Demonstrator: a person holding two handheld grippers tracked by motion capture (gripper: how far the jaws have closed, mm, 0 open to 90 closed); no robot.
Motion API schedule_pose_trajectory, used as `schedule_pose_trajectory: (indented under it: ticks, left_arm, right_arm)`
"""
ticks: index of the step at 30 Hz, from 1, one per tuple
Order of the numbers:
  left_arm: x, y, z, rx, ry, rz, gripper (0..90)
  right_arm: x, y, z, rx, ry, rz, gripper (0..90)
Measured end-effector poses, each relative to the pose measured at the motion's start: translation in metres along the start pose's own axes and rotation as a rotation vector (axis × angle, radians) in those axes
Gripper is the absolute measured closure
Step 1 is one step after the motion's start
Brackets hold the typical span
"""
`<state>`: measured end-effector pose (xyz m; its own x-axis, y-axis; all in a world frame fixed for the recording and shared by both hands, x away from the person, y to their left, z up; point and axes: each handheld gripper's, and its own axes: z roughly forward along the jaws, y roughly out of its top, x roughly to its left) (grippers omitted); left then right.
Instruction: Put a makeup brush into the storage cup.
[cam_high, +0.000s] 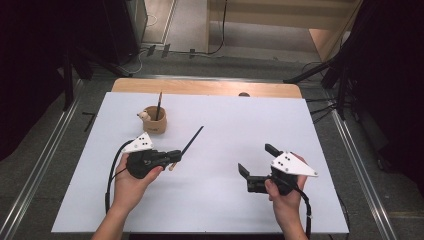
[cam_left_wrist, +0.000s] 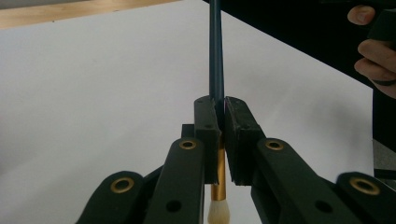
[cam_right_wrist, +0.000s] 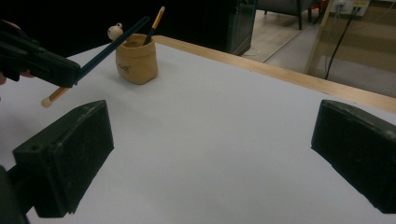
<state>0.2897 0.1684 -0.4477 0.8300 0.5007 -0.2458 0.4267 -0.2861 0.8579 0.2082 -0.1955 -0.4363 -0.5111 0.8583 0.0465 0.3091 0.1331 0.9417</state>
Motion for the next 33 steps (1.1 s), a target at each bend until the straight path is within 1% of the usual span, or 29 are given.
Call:
schedule_pose_trajectory:
  ticks: [2, 4, 6, 8, 10, 13, 16, 19, 20, 21, 23, 24, 25, 27, 28, 29, 30, 32, 33]
  left_arm:
    - [-0.001, -0.001, 0.001, -0.004, -0.007, -0.001, 85.5]
    - [-0.002, -0.002, 0.001, -0.015, -0.024, -0.013, 85.4]
    - [-0.004, -0.002, 0.001, -0.032, -0.031, -0.018, 85.5]
    - [-0.006, -0.002, 0.001, -0.047, -0.043, -0.025, 85.5]
    - [-0.009, -0.002, 0.003, -0.054, -0.041, -0.016, 85.5]
    - [-0.014, -0.003, 0.007, -0.059, -0.051, -0.008, 85.5]
    - [-0.019, -0.005, 0.011, -0.071, -0.06, -0.006, 85.4]
    - [-0.025, -0.009, 0.018, -0.075, -0.068, -0.001, 85.5]
    - [-0.028, -0.01, 0.02, -0.071, -0.073, 0.004, 85.5]
    - [-0.03, -0.011, 0.022, -0.07, -0.076, 0.01, 85.4]
    - [-0.032, -0.011, 0.025, -0.076, -0.089, 0.007, 85.5]
    - [-0.034, -0.011, 0.027, -0.081, -0.099, 0.004, 85.5]
    - [-0.035, -0.012, 0.028, -0.084, -0.1, 0.002, 85.4]
    - [-0.038, -0.012, 0.03, -0.082, -0.099, 0.012, 85.5]
    - [-0.04, -0.013, 0.032, -0.084, -0.103, 0.008, 85.5]
    - [-0.041, -0.013, 0.033, -0.084, -0.106, 0.013, 85.5]
    - [-0.043, -0.013, 0.034, -0.081, -0.103, 0.019, 85.5]
    - [-0.046, -0.013, 0.035, -0.09, -0.104, 0.024, 85.5]
    - [-0.047, -0.013, 0.035, -0.092, -0.105, 0.028, 85.5]
  right_arm:
    - [0.003, 0.002, 0.006, -0.001, 0.011, 0.001, 0.0]
    - [0.006, 0.004, 0.01, -0.008, 0.022, 0.008, 0.0]
    - [0.008, 0.004, 0.012, -0.021, 0.041, 0.024, 0.0]
    - [0.009, 0.002, 0.015, -0.023, 0.049, 0.041, 0.0]
    - [0.012, 0.0, 0.015, -0.026, 0.058, 0.063, 0.0]
    - [0.014, -0.003, 0.015, -0.037, 0.069, 0.092, 0.8]
    - [0.017, -0.003, 0.016, -0.063, 0.081, 0.143, 7.2]
    - [0.023, -0.003, 0.017, -0.078, 0.069, 0.188, 14.0]
    - [0.024, -0.003, 0.018, -0.079, 0.069, 0.197, 14.0]
    - [0.025, -0.004, 0.018, -0.087, 0.076, 0.21, 14.0]
    - [0.029, -0.005, 0.019, -0.105, 0.108, 0.247, 14.2]
    - [0.031, -0.006, 0.02, -0.103, 0.112, 0.259, 14.7]
    - [0.033, -0.007, 0.022, -0.1, 0.124, 0.275, 15.6]
    - [0.038, -0.007, 0.025, -0.087, 0.143, 0.293, 16.7]
    - [0.04, -0.007, 0.027, -0.084, 0.153, 0.299, 18.3]
    - [0.041, -0.007, 0.028, -0.082, 0.163, 0.31, 19.3]
    - [0.042, -0.007, 0.029, -0.081, 0.159, 0.323, 21.8]
    - [0.042, -0.008, 0.031, -0.085, 0.169, 0.371, 25.2]
    - [0.043, -0.009, 0.031, -0.082, 0.165, 0.392, 27.7]
